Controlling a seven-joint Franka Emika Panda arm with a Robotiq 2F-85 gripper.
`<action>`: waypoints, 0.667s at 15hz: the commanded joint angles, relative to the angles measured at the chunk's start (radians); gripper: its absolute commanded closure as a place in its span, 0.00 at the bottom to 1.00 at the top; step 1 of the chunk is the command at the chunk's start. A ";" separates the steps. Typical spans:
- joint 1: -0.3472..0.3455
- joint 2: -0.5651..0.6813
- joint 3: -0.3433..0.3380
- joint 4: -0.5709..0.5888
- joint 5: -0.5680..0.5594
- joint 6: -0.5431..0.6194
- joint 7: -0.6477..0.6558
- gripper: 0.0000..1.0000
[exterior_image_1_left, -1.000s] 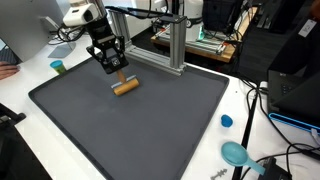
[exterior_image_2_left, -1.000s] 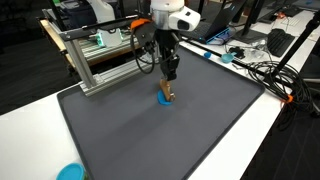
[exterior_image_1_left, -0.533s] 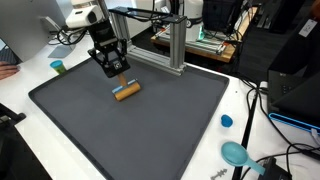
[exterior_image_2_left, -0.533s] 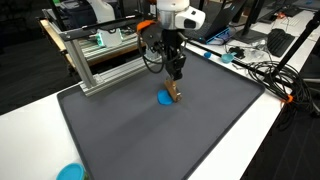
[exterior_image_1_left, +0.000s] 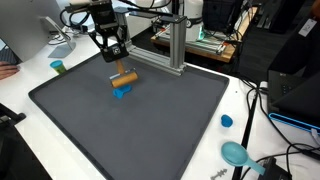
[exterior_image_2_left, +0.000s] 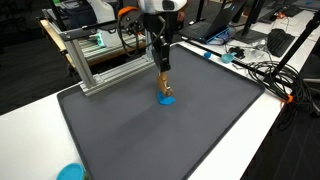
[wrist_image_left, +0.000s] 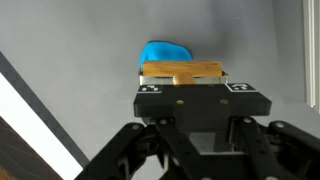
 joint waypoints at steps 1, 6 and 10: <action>0.017 -0.009 -0.014 -0.011 0.007 -0.003 -0.005 0.53; 0.022 0.033 -0.022 0.015 0.003 0.051 0.075 0.78; 0.016 0.071 -0.015 0.057 0.007 0.008 0.100 0.78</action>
